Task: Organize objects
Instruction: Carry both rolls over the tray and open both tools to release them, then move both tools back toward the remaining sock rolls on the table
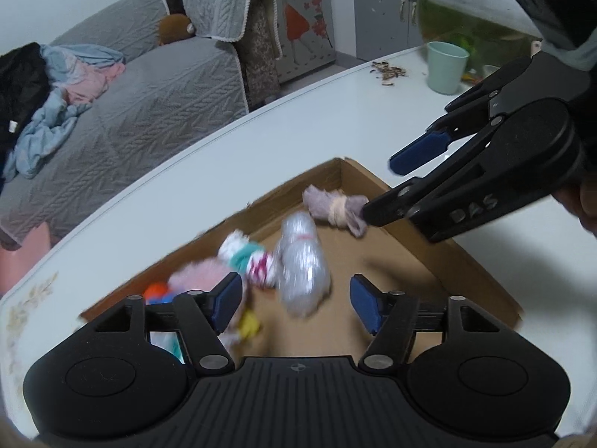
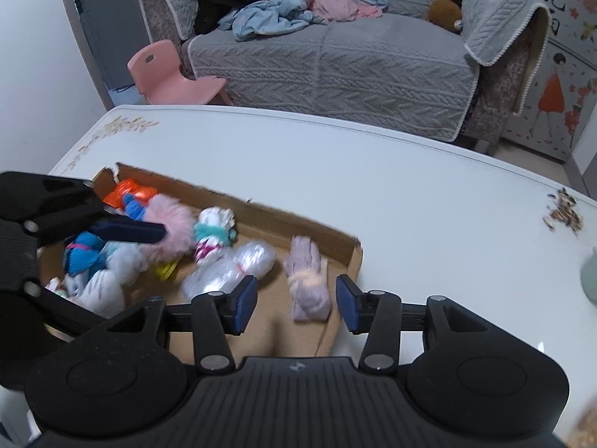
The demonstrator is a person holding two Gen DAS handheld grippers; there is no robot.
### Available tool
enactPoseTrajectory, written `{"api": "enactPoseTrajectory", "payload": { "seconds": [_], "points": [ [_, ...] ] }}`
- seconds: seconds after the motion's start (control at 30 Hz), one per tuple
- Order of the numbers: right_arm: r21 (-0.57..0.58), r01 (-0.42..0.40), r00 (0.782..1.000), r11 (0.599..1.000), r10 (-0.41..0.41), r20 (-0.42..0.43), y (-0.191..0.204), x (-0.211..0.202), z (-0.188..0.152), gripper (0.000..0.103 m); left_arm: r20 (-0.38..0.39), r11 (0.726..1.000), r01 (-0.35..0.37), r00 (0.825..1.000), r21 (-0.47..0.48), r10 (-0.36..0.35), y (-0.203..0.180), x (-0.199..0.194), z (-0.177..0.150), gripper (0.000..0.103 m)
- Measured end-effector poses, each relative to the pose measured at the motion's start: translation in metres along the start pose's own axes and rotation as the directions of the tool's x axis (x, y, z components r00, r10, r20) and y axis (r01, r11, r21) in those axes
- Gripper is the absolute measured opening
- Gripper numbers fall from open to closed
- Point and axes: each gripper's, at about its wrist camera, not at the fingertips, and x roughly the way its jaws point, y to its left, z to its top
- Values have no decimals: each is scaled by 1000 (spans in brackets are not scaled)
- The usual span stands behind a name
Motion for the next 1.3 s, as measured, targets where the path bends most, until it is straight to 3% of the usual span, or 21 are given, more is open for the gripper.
{"api": "enactPoseTrajectory", "payload": {
  "seconds": [0.27,0.37,0.5,0.63,0.77,0.9,1.3],
  "points": [
    [-22,-58,998,998,58,-28,43,-50,-40,62,-29,999,33,999,-37,-34,-12,-90,-68,79],
    [-48,-92,995,995,90,-41,68,-67,-65,71,-71,999,28,997,27,-26,-29,-112,-101,81],
    [-41,-147,986,988,143,-85,91,-78,-94,71,-122,996,61,991,64,-53,-50,-129,-140,82],
    [-16,-138,982,990,135,-129,103,-75,-117,71,-117,991,75,991,109,-62,-67,-138,-166,85],
    [15,-106,981,994,107,-162,105,-69,-135,70,-122,981,118,987,152,-100,-84,-130,-178,85],
    [45,-73,979,996,80,-189,105,-63,-145,70,-146,973,116,986,202,-87,-94,-117,-186,85],
    [19,-61,964,998,64,-259,118,-48,-160,70,-142,993,91,987,78,-79,-74,-99,-183,85]
  ]
}}
